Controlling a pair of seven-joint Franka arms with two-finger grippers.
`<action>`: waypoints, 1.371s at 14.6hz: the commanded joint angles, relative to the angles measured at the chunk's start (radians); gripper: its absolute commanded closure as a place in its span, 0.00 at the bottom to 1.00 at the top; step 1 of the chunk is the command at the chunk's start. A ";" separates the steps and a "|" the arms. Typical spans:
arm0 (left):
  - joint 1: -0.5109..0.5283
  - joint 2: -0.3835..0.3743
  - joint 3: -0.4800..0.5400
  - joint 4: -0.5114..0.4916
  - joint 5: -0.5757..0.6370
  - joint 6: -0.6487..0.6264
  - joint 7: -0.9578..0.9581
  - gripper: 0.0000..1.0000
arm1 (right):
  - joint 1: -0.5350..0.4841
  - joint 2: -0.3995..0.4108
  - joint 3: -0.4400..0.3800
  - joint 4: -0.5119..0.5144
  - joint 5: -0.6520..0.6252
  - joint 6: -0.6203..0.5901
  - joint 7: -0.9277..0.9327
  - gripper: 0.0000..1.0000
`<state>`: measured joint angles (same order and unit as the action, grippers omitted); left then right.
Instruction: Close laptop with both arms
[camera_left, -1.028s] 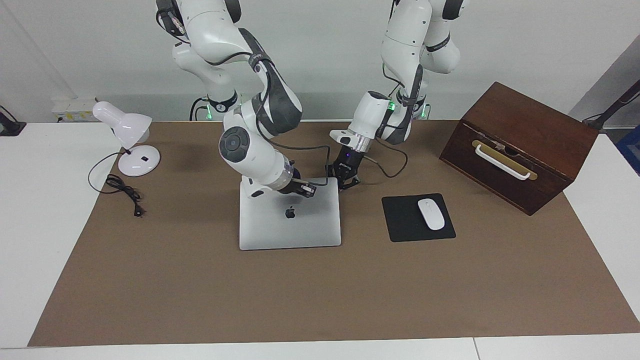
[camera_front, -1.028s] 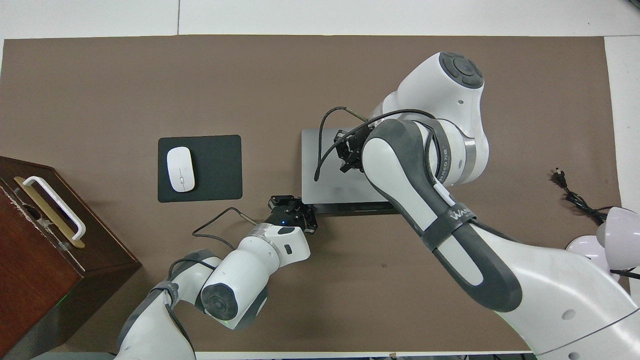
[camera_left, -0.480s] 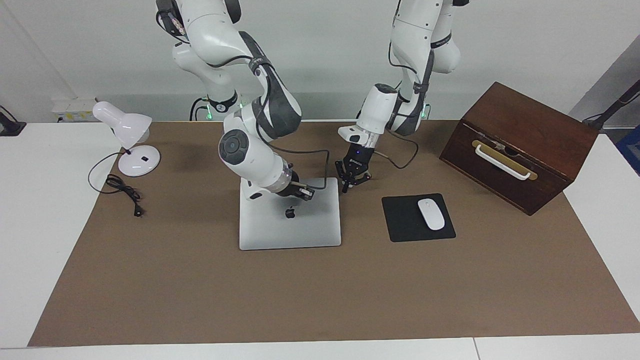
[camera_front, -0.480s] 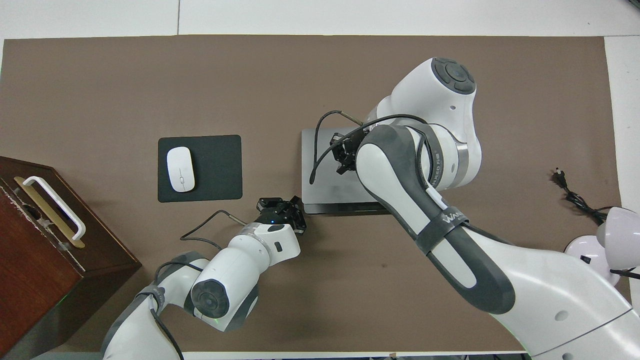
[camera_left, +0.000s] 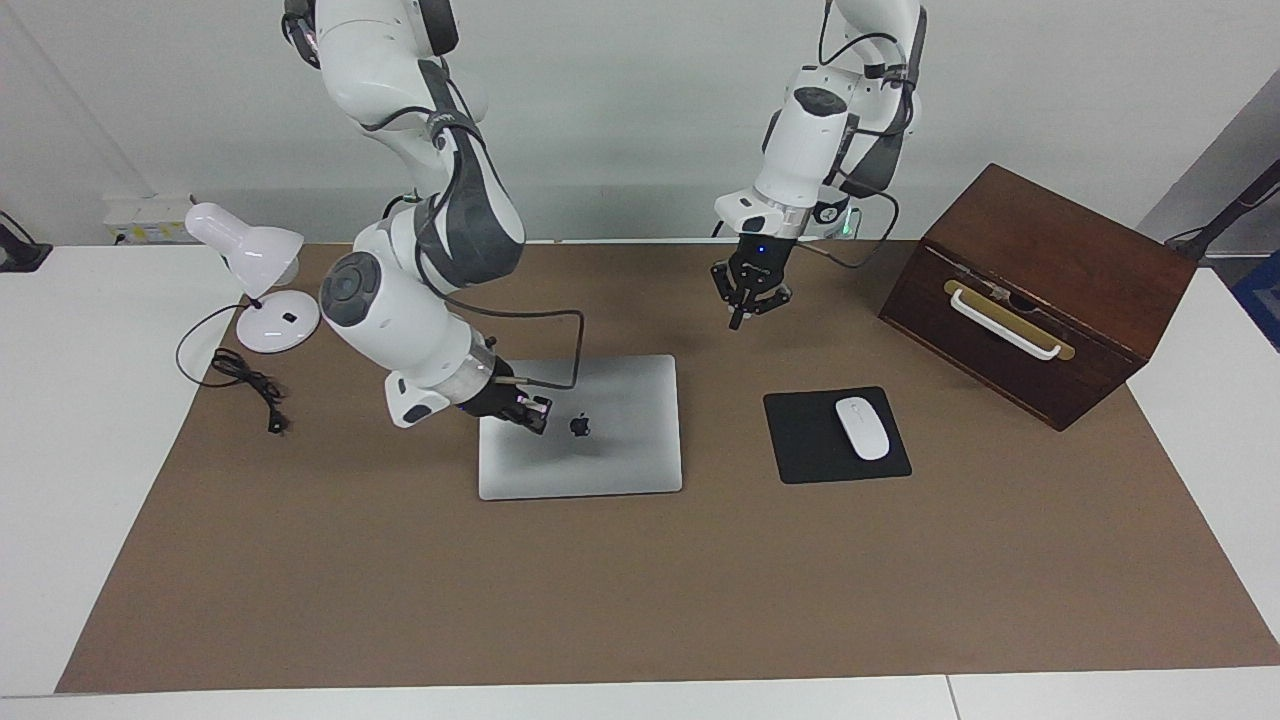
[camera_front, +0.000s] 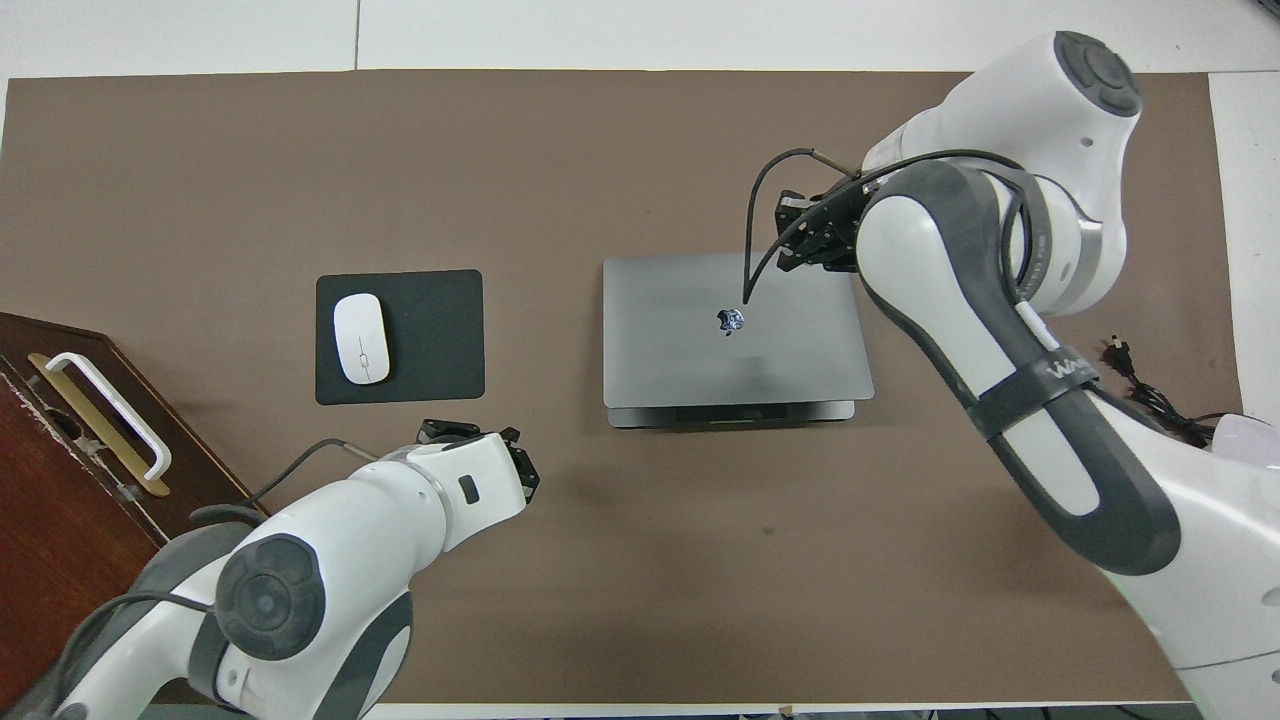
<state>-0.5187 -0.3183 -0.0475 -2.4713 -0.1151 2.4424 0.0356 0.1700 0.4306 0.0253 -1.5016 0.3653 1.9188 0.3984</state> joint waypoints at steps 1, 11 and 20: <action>0.074 -0.048 -0.006 0.090 0.006 -0.217 0.026 1.00 | -0.058 -0.003 0.011 0.041 -0.067 -0.052 -0.142 1.00; 0.328 -0.064 -0.006 0.270 0.129 -0.514 0.064 0.00 | -0.133 -0.133 0.007 0.097 -0.310 -0.273 -0.451 0.73; 0.522 -0.053 -0.006 0.308 0.130 -0.479 0.066 0.00 | -0.214 -0.309 0.004 0.028 -0.315 -0.481 -0.391 0.01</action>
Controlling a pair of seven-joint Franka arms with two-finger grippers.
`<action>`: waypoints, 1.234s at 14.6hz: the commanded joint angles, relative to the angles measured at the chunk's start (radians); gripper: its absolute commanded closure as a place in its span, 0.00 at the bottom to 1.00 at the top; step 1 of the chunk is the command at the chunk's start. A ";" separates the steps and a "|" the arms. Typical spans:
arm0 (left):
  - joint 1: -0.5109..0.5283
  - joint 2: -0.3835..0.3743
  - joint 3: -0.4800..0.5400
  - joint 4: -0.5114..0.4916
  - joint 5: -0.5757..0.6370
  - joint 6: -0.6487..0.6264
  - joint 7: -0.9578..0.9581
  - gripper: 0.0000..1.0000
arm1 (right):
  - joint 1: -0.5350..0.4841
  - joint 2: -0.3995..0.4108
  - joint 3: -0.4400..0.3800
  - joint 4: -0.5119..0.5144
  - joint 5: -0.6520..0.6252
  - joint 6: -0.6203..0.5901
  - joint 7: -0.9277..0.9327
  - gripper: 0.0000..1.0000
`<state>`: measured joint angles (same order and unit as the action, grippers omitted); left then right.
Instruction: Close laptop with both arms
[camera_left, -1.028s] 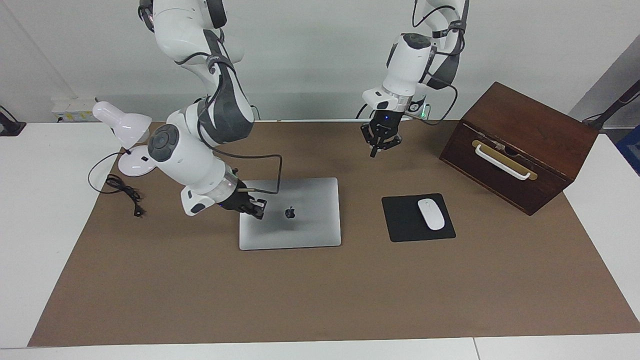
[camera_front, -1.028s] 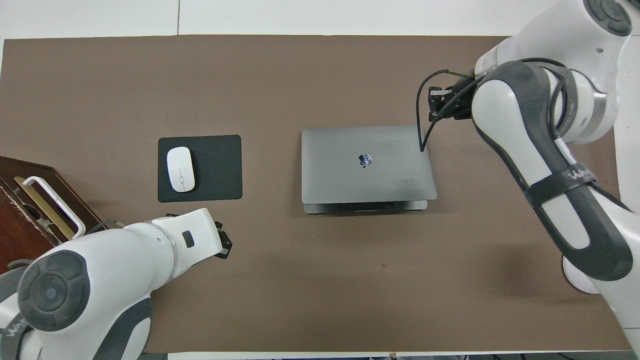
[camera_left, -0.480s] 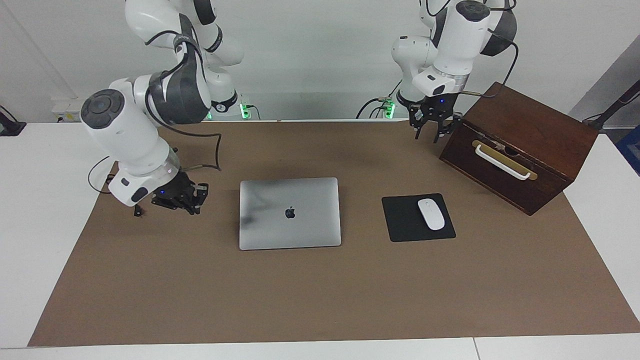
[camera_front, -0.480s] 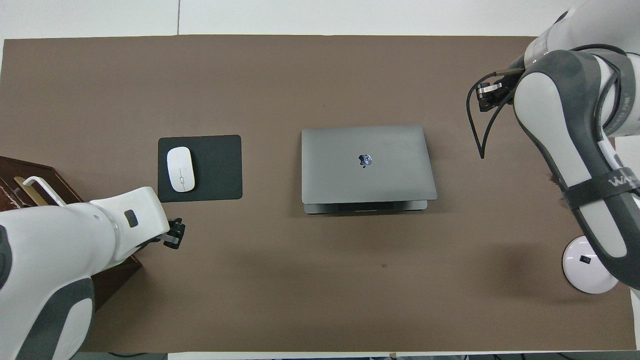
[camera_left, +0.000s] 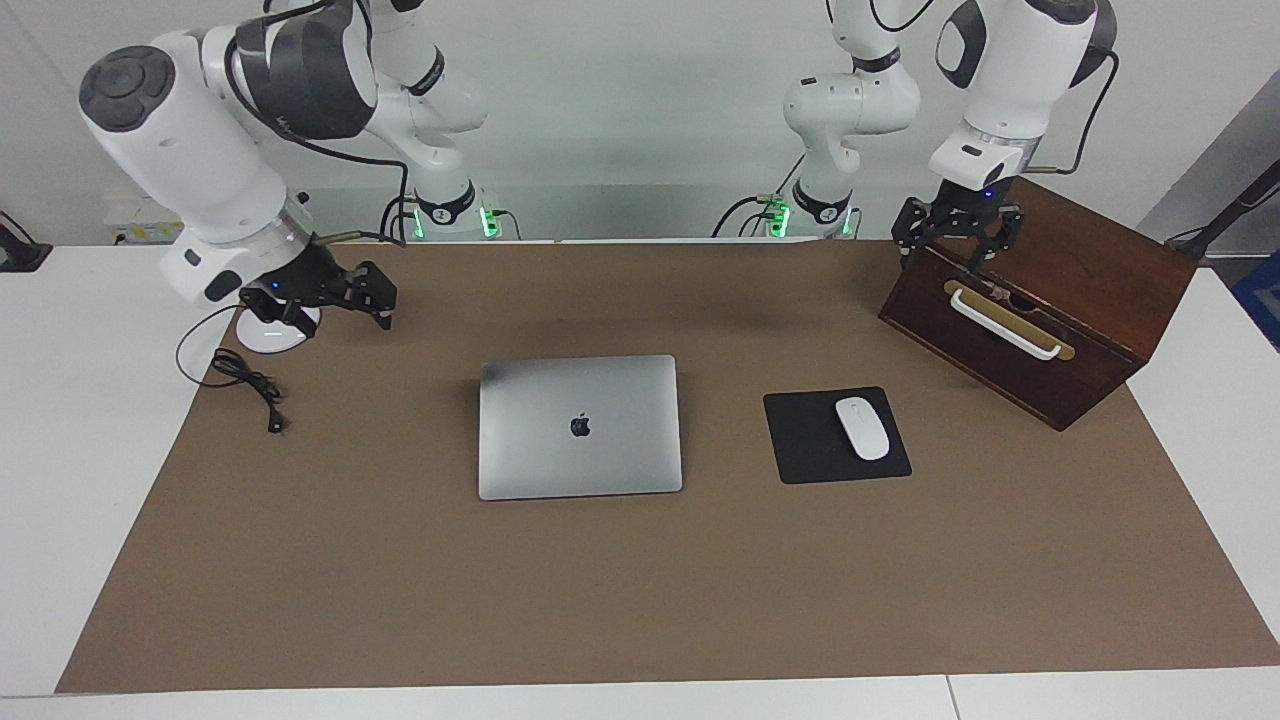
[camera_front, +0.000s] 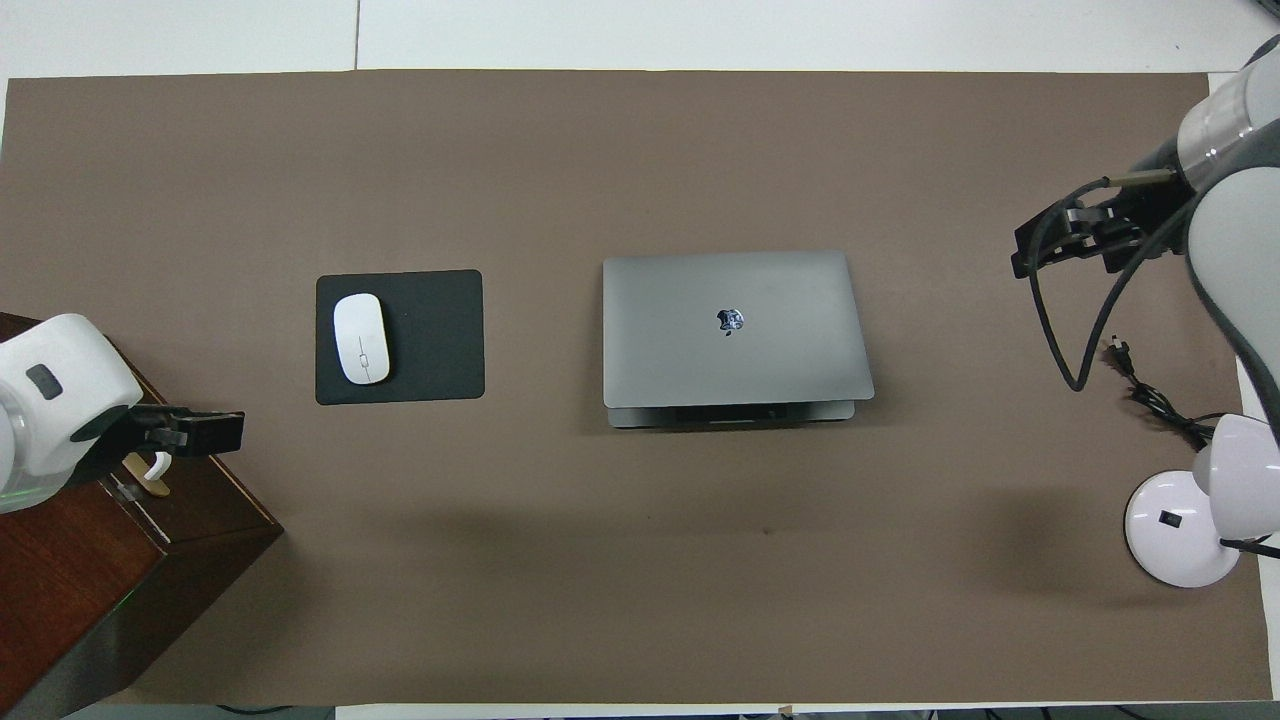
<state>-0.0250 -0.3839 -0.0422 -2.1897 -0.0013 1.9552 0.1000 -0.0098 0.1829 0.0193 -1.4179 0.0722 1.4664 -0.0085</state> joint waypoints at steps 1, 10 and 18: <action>0.034 0.020 -0.011 0.045 0.015 0.013 -0.005 0.00 | -0.054 -0.077 0.011 -0.062 -0.022 -0.055 0.019 0.01; 0.074 0.289 -0.011 0.533 0.006 -0.295 -0.042 0.00 | -0.067 -0.212 0.010 -0.191 -0.022 -0.086 0.121 0.00; 0.060 0.369 -0.015 0.551 0.006 -0.332 -0.043 0.00 | -0.065 -0.332 0.011 -0.378 -0.022 0.022 0.108 0.00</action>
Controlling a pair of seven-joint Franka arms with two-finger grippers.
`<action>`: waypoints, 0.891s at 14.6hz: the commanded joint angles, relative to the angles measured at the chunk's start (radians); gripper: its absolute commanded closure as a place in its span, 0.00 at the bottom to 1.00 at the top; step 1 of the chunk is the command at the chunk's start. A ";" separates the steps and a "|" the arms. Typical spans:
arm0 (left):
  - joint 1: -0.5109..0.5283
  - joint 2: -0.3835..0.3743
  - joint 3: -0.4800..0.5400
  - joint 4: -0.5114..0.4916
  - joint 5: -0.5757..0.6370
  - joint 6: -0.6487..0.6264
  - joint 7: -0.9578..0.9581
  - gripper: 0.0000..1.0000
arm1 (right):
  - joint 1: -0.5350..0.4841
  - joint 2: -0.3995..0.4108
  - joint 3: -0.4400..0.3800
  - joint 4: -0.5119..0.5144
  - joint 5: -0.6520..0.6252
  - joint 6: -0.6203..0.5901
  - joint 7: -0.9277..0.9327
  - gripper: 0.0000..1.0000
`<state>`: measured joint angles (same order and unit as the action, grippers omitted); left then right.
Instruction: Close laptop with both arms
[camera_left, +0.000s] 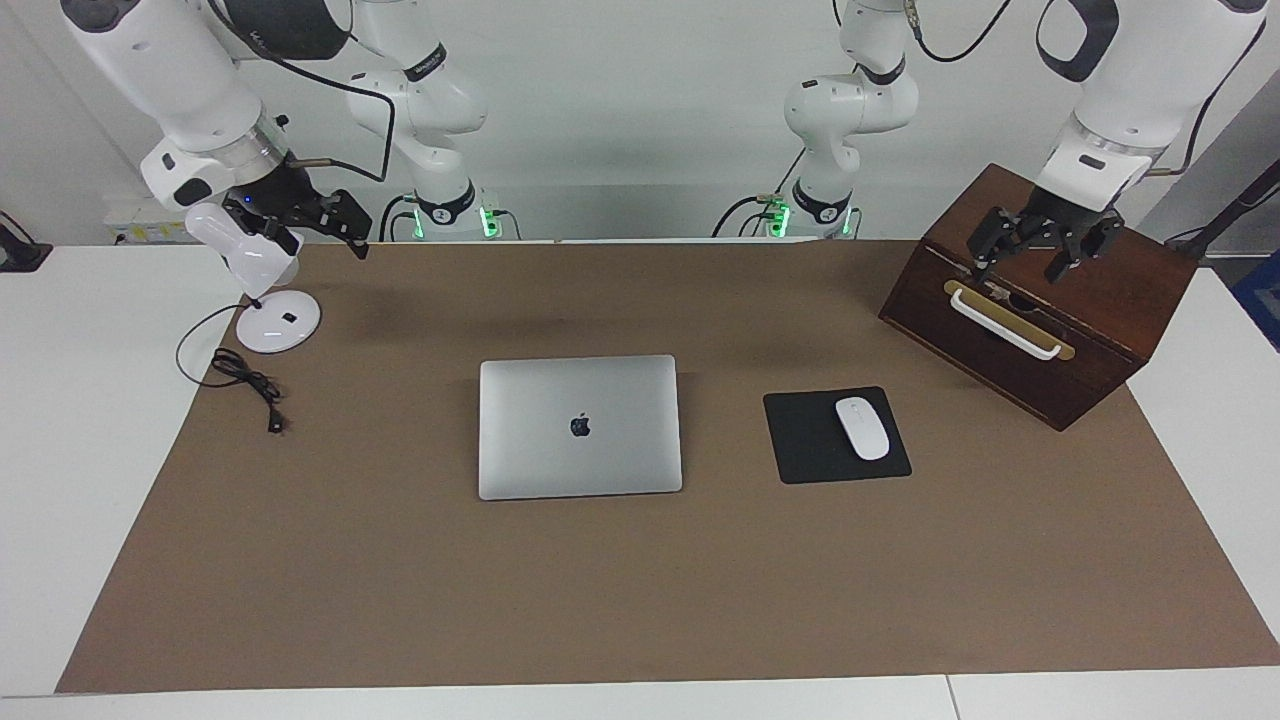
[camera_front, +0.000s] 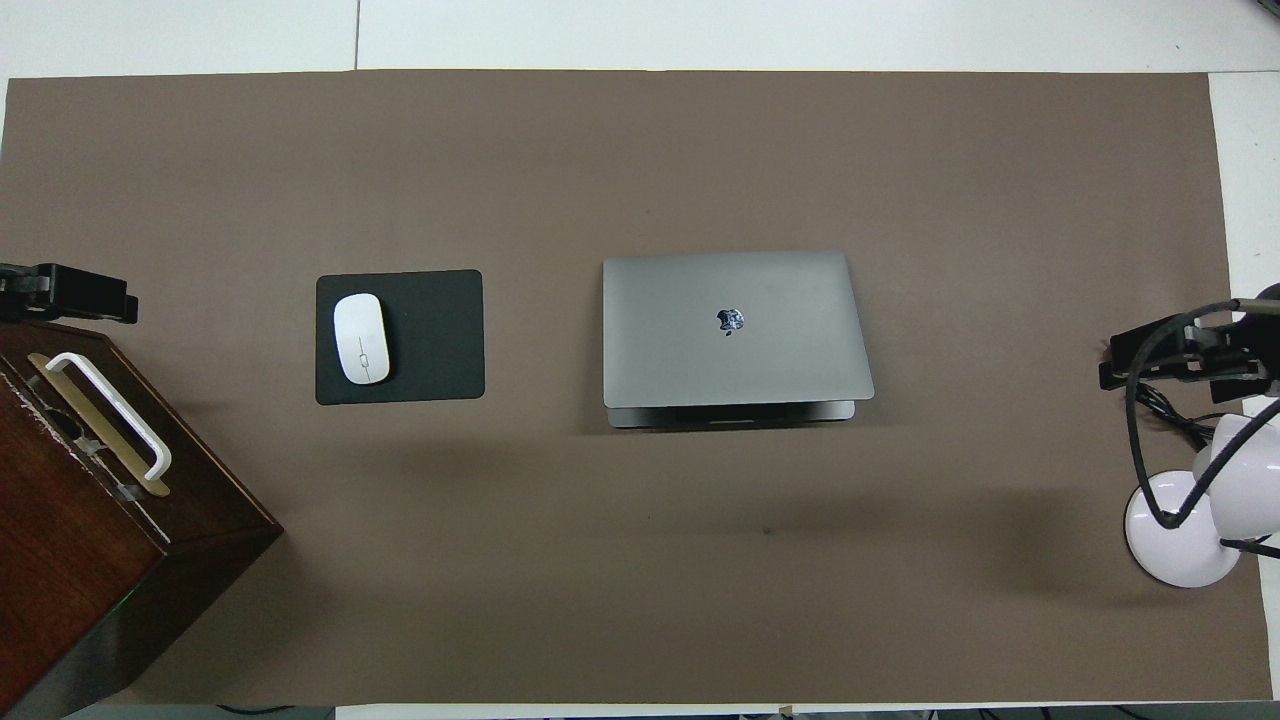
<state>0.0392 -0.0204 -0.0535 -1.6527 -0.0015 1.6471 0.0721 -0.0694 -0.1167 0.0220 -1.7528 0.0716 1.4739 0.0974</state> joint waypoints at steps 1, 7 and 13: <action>-0.007 0.007 -0.002 0.017 0.006 -0.015 -0.024 0.00 | -0.007 -0.032 0.009 -0.042 -0.021 -0.006 0.002 0.00; -0.009 0.019 -0.006 0.016 0.014 0.112 -0.034 0.00 | -0.073 -0.028 0.006 -0.030 -0.018 -0.012 -0.001 0.00; -0.001 0.019 -0.008 0.018 0.005 0.077 -0.034 0.00 | -0.073 -0.034 -0.016 0.003 -0.019 -0.040 -0.007 0.00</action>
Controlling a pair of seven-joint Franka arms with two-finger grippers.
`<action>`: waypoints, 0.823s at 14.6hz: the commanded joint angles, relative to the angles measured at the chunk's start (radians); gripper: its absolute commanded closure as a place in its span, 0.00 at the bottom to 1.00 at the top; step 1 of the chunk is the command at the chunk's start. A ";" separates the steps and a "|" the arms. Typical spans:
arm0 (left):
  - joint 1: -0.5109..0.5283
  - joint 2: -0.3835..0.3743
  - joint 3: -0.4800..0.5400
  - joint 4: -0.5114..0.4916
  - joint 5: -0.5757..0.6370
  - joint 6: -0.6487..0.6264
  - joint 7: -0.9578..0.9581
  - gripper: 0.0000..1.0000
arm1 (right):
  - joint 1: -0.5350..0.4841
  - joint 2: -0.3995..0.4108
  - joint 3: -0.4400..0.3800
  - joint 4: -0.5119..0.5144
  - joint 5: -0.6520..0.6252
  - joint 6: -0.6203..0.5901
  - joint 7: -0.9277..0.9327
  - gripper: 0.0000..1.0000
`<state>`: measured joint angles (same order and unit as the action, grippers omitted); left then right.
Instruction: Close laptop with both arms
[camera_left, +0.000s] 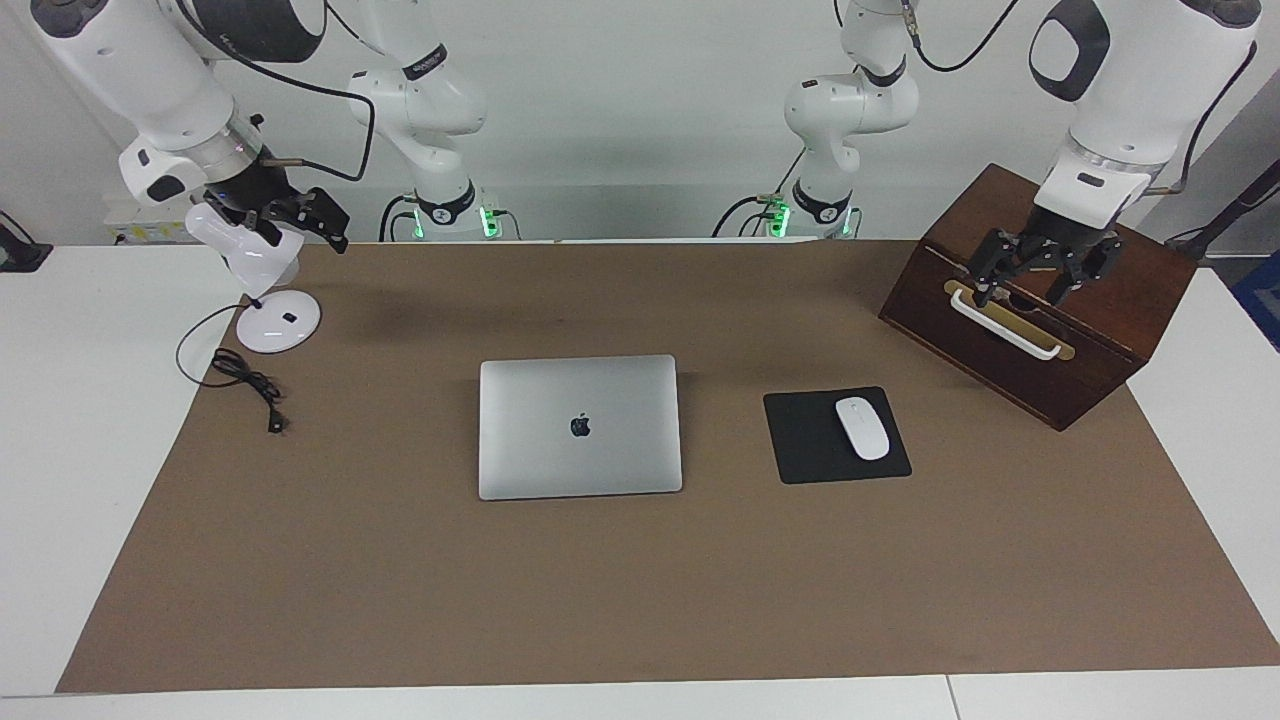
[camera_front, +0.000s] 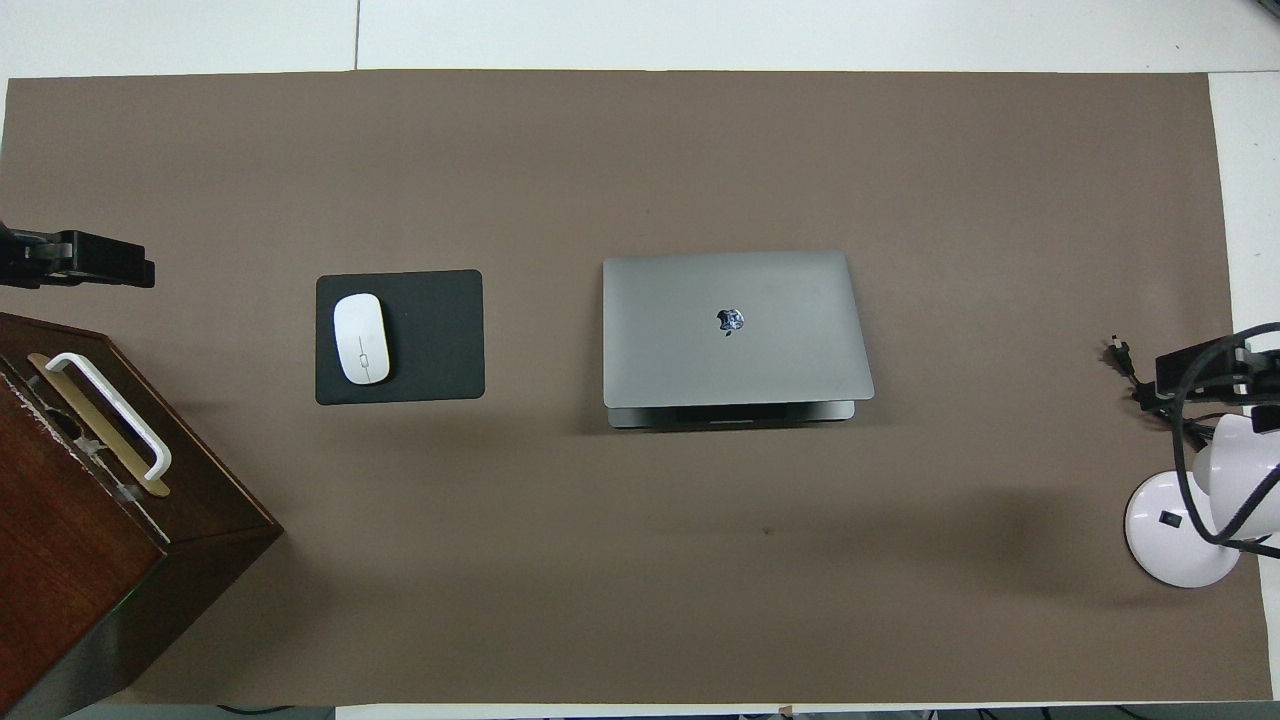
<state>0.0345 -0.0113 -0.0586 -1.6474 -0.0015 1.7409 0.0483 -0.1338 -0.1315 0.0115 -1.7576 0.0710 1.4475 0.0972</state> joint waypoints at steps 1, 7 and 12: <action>0.005 0.008 -0.003 0.009 -0.011 -0.018 -0.010 0.00 | -0.009 -0.022 -0.010 0.004 -0.019 -0.018 -0.007 0.00; -0.004 0.007 0.002 0.001 -0.040 -0.014 -0.018 0.00 | -0.010 -0.028 -0.018 0.001 -0.019 -0.021 -0.005 0.00; 0.001 0.007 0.003 -0.003 -0.037 -0.006 -0.018 0.00 | -0.018 -0.028 -0.021 0.001 -0.019 -0.021 -0.005 0.00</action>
<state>0.0341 -0.0087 -0.0584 -1.6509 -0.0304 1.7357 0.0404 -0.1382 -0.1510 -0.0132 -1.7539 0.0710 1.4289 0.0972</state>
